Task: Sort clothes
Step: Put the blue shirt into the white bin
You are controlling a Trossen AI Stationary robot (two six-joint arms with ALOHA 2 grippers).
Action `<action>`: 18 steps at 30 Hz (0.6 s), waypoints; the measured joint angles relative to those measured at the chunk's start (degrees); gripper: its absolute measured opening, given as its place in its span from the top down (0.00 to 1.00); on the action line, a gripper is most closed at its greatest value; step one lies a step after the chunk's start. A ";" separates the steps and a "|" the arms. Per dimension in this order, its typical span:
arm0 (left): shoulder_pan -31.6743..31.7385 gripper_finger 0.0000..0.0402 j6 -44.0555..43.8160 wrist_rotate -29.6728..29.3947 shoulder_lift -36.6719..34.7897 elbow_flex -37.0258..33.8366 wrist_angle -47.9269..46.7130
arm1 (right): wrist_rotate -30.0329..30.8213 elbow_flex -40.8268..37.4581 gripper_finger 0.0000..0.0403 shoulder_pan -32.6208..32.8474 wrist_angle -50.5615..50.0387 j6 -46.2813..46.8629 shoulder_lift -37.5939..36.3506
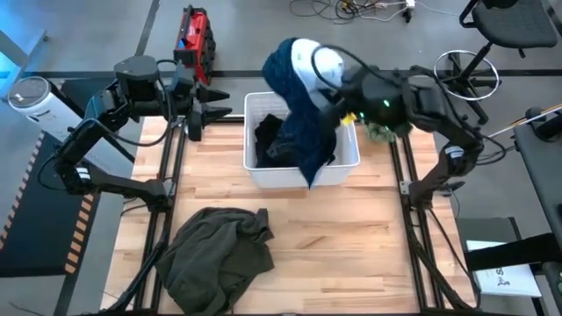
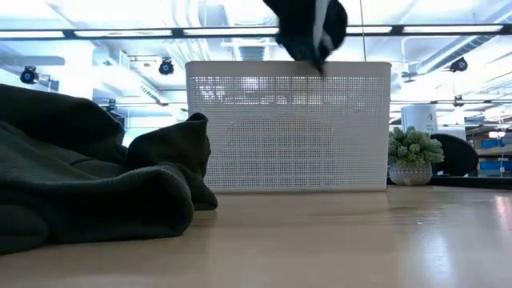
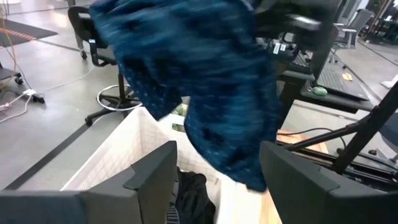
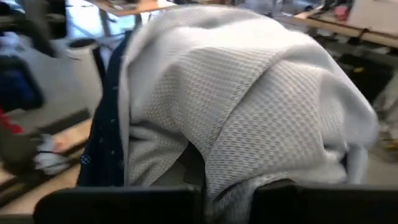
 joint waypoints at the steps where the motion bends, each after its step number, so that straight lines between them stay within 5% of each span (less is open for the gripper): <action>1: 0.00 0.45 -0.03 -0.05 0.01 0.00 0.00 | -0.37 -0.01 0.98 -1.51 0.40 -1.36 0.61; 10: 0.00 0.44 -0.17 -1.70 0.04 0.00 0.07 | -12.06 -0.25 0.98 -13.13 -0.10 -9.37 6.12; 18: 0.00 0.47 -0.20 -1.83 0.02 0.00 0.14 | -23.20 -1.14 0.98 -15.17 -14.50 -13.84 12.93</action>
